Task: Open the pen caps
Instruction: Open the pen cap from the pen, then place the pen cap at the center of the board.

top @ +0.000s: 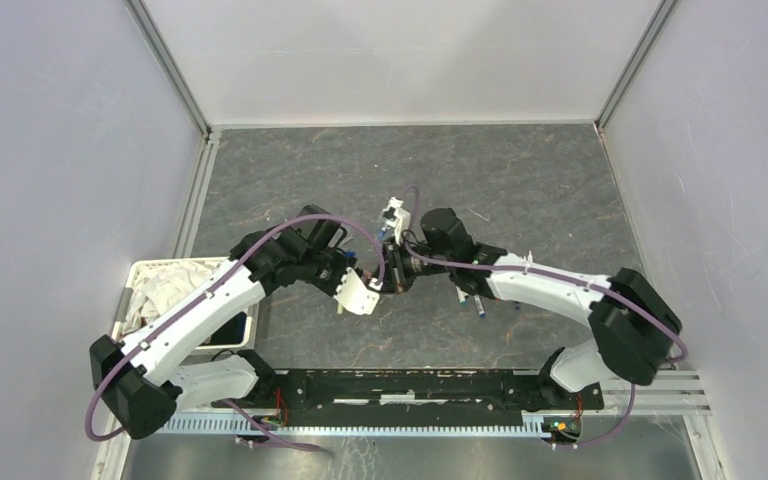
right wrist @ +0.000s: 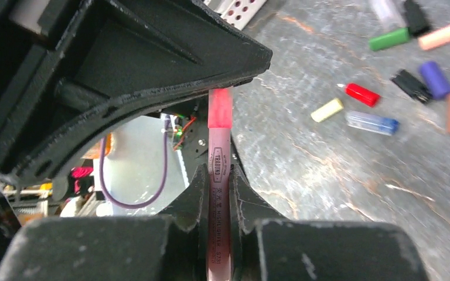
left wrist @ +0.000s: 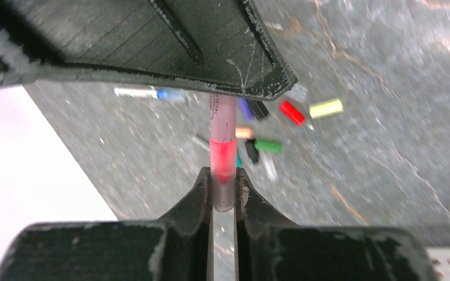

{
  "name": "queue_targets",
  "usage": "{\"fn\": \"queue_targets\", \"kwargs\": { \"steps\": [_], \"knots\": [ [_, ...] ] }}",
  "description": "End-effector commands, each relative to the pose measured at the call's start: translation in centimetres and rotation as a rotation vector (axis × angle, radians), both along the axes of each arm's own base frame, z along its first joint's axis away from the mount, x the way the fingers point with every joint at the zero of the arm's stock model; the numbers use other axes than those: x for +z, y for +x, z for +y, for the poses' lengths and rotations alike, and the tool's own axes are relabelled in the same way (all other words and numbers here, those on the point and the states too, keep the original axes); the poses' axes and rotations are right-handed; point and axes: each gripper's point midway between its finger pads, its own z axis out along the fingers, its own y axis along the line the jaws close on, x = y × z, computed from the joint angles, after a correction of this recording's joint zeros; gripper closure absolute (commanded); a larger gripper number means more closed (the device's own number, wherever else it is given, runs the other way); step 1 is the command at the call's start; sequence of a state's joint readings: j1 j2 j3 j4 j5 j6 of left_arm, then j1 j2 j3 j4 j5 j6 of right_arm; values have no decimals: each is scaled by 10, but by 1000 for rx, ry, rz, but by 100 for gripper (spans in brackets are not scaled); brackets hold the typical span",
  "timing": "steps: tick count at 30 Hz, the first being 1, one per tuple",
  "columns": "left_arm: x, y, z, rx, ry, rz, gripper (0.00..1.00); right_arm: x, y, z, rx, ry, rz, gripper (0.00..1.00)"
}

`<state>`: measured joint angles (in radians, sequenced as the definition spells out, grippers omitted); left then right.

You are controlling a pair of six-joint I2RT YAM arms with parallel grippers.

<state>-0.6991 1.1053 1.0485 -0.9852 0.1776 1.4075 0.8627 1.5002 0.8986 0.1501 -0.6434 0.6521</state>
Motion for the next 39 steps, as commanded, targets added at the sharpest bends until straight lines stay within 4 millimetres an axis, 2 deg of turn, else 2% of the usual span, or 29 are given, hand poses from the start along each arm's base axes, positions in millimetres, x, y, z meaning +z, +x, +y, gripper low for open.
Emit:
{"fn": "queue_targets", "kwargs": {
  "steps": [1,8,11,13,17,20,24,30,32,35,39],
  "knots": [
    [2,47,81,213,326,-167,98,-29,-55,-62,106,-89,129,100],
    [4,72,87,267,349,-220,98,-34,-56,-93,44,-111,107,100],
    [3,74,73,294,268,-184,98,-36,-47,-105,-13,-140,70,100],
    [-1,72,58,334,180,-113,98,-37,-29,-116,-92,-173,24,100],
    [-23,65,21,422,40,99,98,-41,27,-165,-386,-368,-130,100],
    [-39,72,-4,483,-28,180,98,-43,56,-206,-590,-463,-184,100],
    [-64,90,-20,546,-51,217,98,-56,74,-257,-806,-553,-193,100],
    [-98,99,-35,621,-47,298,98,-85,82,-311,-1017,-641,-169,100],
    [-109,98,-36,633,-38,314,97,-91,85,-323,-1071,-664,-175,100],
    [-125,96,-33,655,-10,323,94,-99,90,-329,-1102,-674,-190,100],
    [-133,96,-29,685,9,324,87,-110,96,-334,-1103,-719,-202,100]
  ]
}}
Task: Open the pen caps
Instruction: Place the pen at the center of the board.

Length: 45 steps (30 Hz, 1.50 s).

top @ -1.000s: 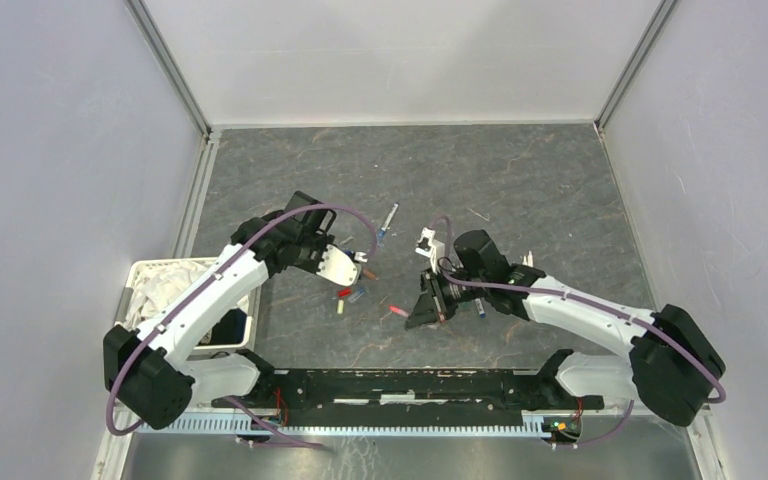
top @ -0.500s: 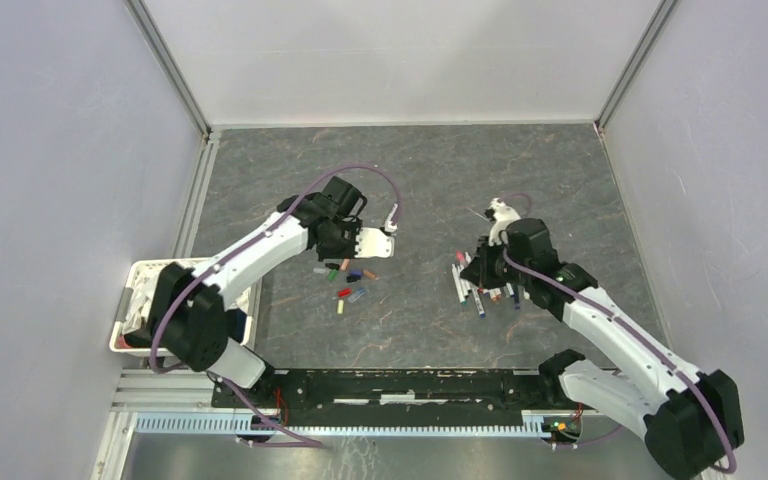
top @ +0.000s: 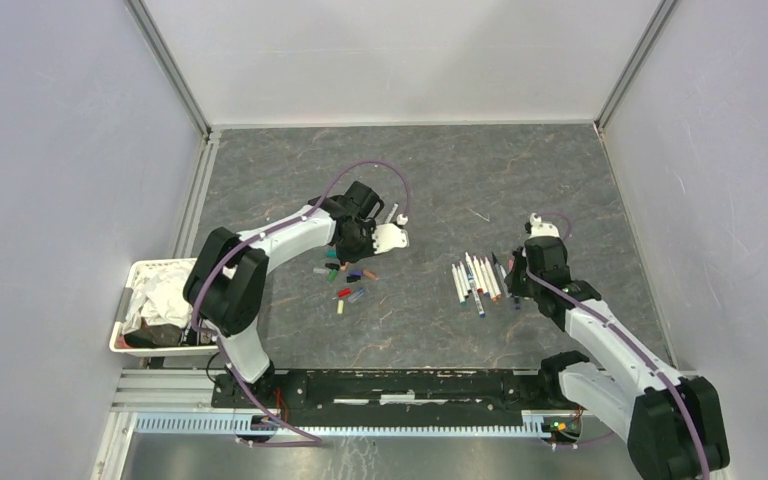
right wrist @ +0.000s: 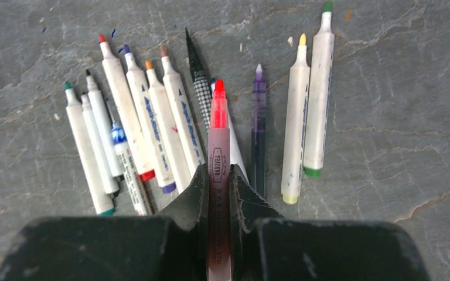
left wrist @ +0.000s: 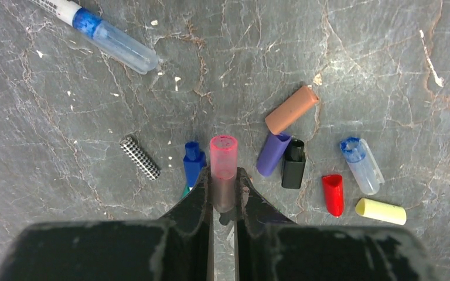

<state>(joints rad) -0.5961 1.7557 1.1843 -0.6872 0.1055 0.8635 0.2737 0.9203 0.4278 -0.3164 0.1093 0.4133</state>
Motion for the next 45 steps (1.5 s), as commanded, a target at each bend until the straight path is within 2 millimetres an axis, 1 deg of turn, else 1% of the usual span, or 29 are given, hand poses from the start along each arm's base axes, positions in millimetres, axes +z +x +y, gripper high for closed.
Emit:
{"fn": "queue_targets", "kwargs": {
  "steps": [1,4,6,7,10,11,12,13,14,15,16,18,21,23,27,29,31,33,35,37,38,40,41,43,45],
  "knots": [
    [-2,5,-6,72,-28,-11,84,5,25,-13,-49,-71,-82,100],
    [8,4,-7,84,-40,-14,71,0,31,-15,-50,-98,-81,100],
    [16,3,-8,84,-55,-19,58,-3,34,-15,-48,-107,-79,100],
    [21,3,-8,87,-63,-22,54,-5,35,-16,-50,-114,-74,100],
    [39,2,-12,112,-89,-23,41,-9,37,-16,-48,-125,-59,100],
    [49,4,-14,119,-104,-31,35,-11,37,-16,-45,-127,-53,100],
    [57,4,-15,125,-117,-35,33,-12,38,-16,-43,-127,-49,99],
    [67,6,-17,131,-131,-46,21,-14,38,-16,-42,-129,-44,96],
    [77,7,-17,137,-143,-59,17,-15,38,-15,-39,-129,-38,92],
    [88,9,-19,143,-159,-77,16,-16,38,-15,-35,-131,-33,89],
    [103,10,-20,150,-181,-101,15,-18,37,-15,-35,-135,-25,84],
    [126,13,-20,166,-209,-136,1,-19,36,-15,-28,-140,-13,72],
    [162,19,-14,210,-238,-218,0,-19,35,-17,-31,-145,-9,60],
    [183,24,-8,232,-267,-272,0,-17,34,-17,-32,-145,-12,57],
    [217,31,6,279,-336,-369,0,-9,33,-17,-44,-132,-30,57],
    [233,36,14,316,-352,-445,0,-1,36,-15,-48,-118,-57,58],
    [250,43,27,380,-377,-527,0,10,40,-11,-43,-92,-90,58],
    [267,48,37,452,-433,-587,0,25,49,-3,-32,-61,-128,57],
    [278,49,46,501,-483,-618,0,41,59,7,-22,-39,-159,57],
    [284,47,48,527,-518,-612,0,54,70,25,8,-24,-177,56],
    [282,44,48,536,-530,-593,0,60,75,34,20,-18,-180,56],
    [278,39,46,550,-544,-550,0,71,90,58,56,-9,-188,55],
    [273,37,46,559,-542,-531,0,75,96,74,87,-8,-189,54],
    [260,29,43,556,-541,-464,0,86,112,109,144,-12,-196,49],
    [247,23,43,569,-536,-421,0,89,126,141,193,-8,-179,46]
  ]
}}
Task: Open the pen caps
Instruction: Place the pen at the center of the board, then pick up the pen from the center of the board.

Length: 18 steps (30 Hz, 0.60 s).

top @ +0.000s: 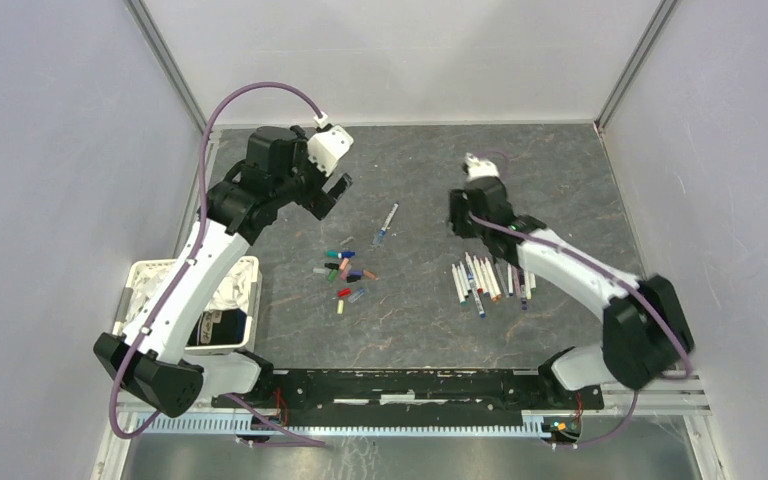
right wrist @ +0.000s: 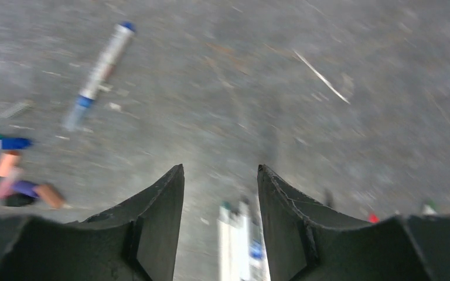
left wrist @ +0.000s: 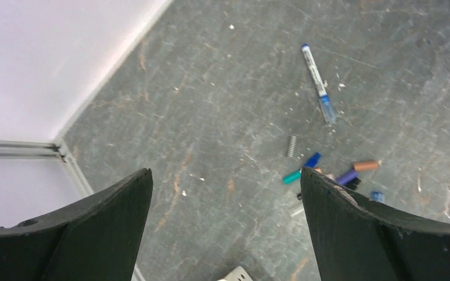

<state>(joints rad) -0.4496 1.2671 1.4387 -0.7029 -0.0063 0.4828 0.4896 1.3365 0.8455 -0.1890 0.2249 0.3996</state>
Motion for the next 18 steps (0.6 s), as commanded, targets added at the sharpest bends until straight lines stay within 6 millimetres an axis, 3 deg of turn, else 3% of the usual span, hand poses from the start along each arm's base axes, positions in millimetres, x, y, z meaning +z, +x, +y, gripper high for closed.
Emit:
{"fn": "queue_targets", "kwargs": {
  "steps": [1,6,10,18],
  "knots": [
    [-24,-15,-5,15,-89,115,0,20,31,66,77,20,-14,45],
    [-44,-26,0,33,-128,176,0,-7,63,123,91,16,77,42],
    [-54,-34,4,27,-145,198,0,-34,82,151,56,2,123,42],
    [-64,-39,11,33,-127,216,0,-67,101,173,-10,-13,157,48]
  ]
}}
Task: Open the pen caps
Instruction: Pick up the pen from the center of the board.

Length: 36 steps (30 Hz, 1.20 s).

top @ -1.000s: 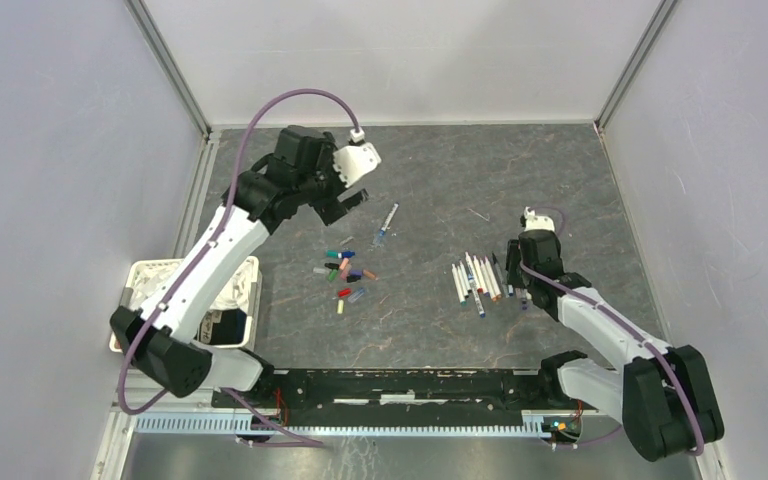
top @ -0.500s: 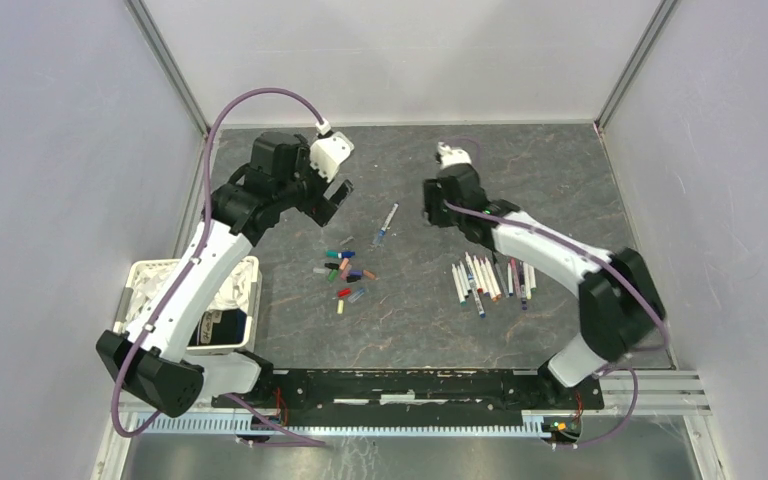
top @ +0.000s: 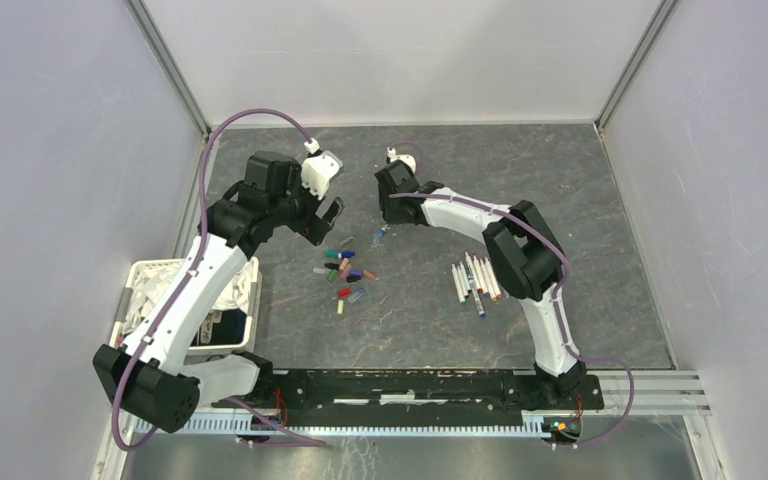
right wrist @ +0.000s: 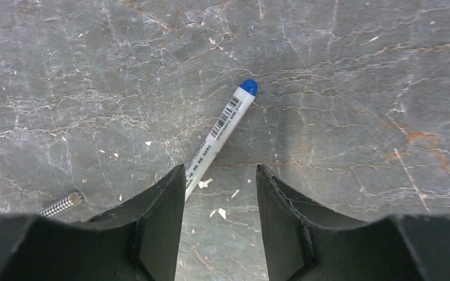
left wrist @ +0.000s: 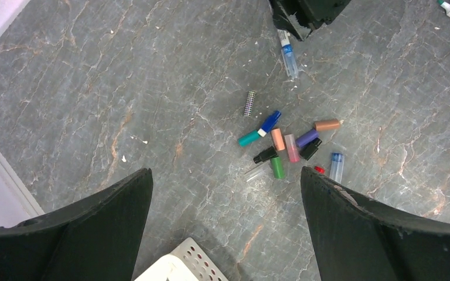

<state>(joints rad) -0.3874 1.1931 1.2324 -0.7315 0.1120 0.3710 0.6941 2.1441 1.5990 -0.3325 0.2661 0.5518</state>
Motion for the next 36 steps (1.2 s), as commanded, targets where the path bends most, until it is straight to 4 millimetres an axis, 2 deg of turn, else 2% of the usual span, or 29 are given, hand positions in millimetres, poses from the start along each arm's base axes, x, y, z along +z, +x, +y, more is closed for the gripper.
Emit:
{"fn": "queue_targets", "kwargs": {
  "steps": [1,7,11,17,21,23,25,28,30,31,36],
  "knots": [
    [5,-6,-1,7,-50,-3,0,6,14,5,-89,6,-17,49],
    [2,-7,-1,2,-52,1,0,-6,20,13,-101,2,-9,51],
    [1,-8,0,1,-47,0,0,-17,22,10,-111,-49,0,56],
    [6,-9,-1,0,-61,-7,0,-38,15,-8,-125,-151,24,70],
    [7,-11,-4,-10,-81,3,0,-37,12,-17,-132,-181,18,83],
    [6,-12,-8,-16,-96,15,0,-26,13,-16,-140,-160,6,91],
    [3,-13,-11,-20,-111,37,0,-6,16,-10,-147,-99,-23,99],
    [-1,-14,-17,-20,-147,71,0,30,16,0,-164,49,-82,100],
    [0,-15,-23,-27,-178,86,0,62,14,3,-182,157,-135,100],
    [1,-17,-26,-32,-196,92,0,84,12,4,-185,221,-172,100],
    [10,-30,-44,-109,-286,139,0,171,-16,0,-200,560,-363,100]
  ]
}}
